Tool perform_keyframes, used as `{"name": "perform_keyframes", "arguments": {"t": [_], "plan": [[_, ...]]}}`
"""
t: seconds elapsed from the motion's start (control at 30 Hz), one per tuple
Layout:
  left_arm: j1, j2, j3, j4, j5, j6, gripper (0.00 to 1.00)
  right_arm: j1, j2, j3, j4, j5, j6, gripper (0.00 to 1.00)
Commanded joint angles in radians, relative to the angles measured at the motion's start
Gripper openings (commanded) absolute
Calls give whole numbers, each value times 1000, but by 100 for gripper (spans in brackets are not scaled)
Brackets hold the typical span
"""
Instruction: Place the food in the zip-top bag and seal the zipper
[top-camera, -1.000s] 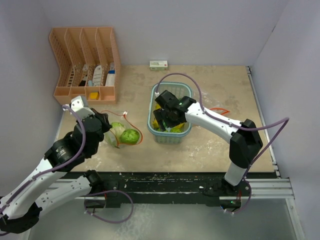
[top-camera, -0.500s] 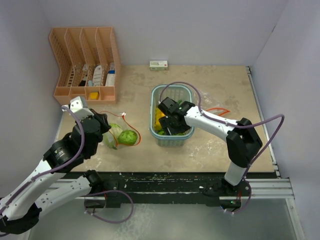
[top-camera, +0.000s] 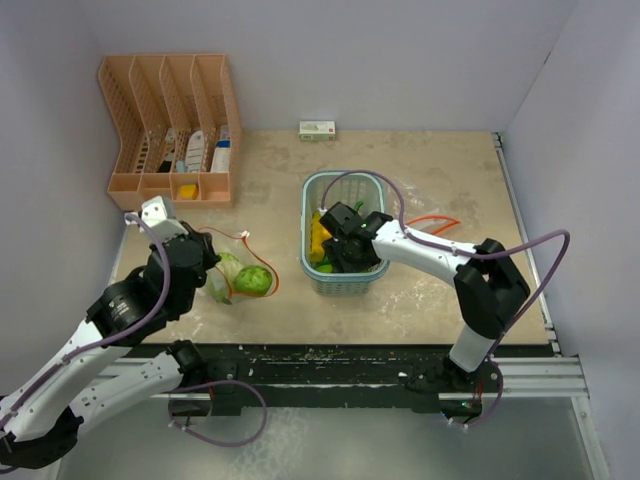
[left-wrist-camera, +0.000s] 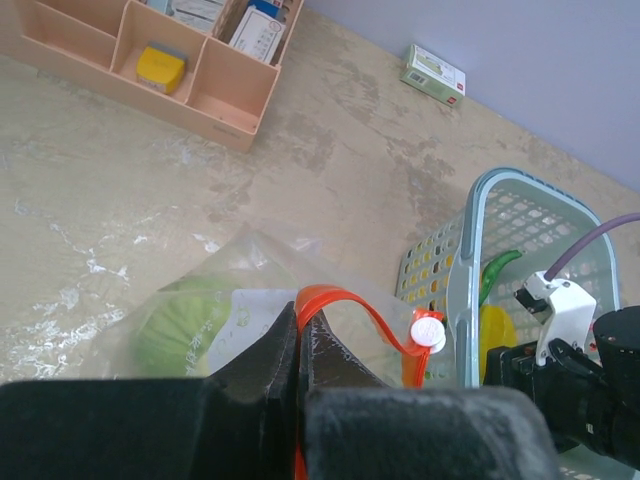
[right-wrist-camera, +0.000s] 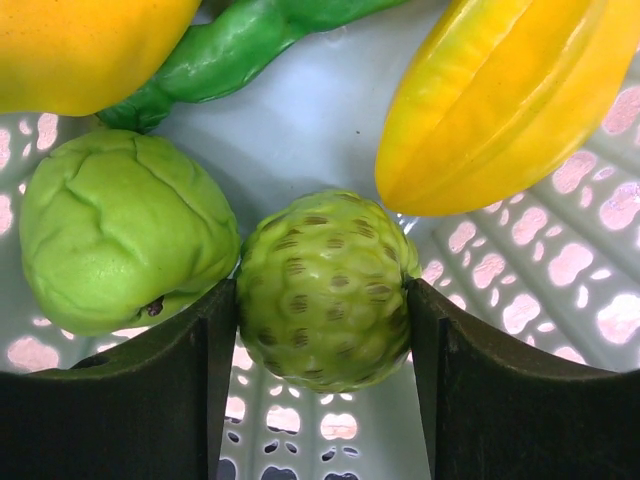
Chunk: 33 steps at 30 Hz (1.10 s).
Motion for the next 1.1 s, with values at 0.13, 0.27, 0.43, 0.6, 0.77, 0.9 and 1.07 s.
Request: {"name": "perform_keyframes", "arguments": {"t": [0.13,0.27,0.43,0.6,0.77,0.9,1.07], "plan": [[4,-6,40,15,-35,-20,0,-5,-71,111,-72,16,13,7],[4,-12,36,5,-33,-34,0,-13,-143,184,-56,24,9,0],[5,-9,23,-5,-27,-52,0,-16,-214,189,20,-49,-4,0],[4,18,10,13,-20,-59,0,-15,-327,160,149,-242,-67,0],[4,62,9,49,1,-60,0,-1,-429,119,301,-484,-23,0],[4,94,6,77,21,-61,0,60,-462,86,433,-574,19,0],[4,125,13,97,45,-63,0,174,-411,54,587,-583,70,0]]}}
